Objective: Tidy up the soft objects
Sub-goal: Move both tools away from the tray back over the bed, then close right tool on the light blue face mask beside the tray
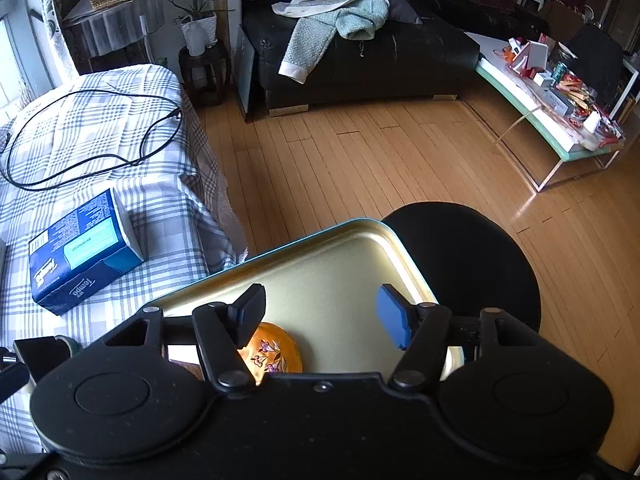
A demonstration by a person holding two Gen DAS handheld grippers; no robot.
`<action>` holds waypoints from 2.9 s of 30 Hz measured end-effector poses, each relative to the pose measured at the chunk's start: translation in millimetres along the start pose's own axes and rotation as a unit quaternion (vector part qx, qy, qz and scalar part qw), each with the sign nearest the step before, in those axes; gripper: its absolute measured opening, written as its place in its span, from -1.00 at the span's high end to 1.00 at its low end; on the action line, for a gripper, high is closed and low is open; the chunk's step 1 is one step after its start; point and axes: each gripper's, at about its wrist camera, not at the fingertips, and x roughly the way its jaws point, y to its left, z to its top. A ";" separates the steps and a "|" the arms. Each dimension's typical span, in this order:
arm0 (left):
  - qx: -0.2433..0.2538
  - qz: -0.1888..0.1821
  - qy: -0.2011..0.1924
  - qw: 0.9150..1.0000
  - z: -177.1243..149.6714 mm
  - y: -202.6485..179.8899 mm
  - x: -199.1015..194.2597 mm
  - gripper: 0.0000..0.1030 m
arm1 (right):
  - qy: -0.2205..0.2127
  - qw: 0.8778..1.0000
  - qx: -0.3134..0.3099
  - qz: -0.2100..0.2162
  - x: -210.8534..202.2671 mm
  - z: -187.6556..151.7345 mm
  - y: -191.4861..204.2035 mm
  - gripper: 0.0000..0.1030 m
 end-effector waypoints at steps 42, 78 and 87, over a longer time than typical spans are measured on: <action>-0.182 0.134 0.024 0.974 -28.2 258.3 4.1 -0.99 | -0.012 0.984 -0.175 0.033 69.5 -36.6 169.1 -0.10; -0.224 0.091 0.045 0.969 -44.5 271.4 21.6 -0.99 | 0.113 0.946 -0.256 0.166 54.6 -61.3 173.8 0.45; -0.224 0.090 0.048 0.969 -44.3 271.1 23.4 -0.99 | 0.058 0.953 -0.225 0.196 44.4 -39.7 192.4 0.69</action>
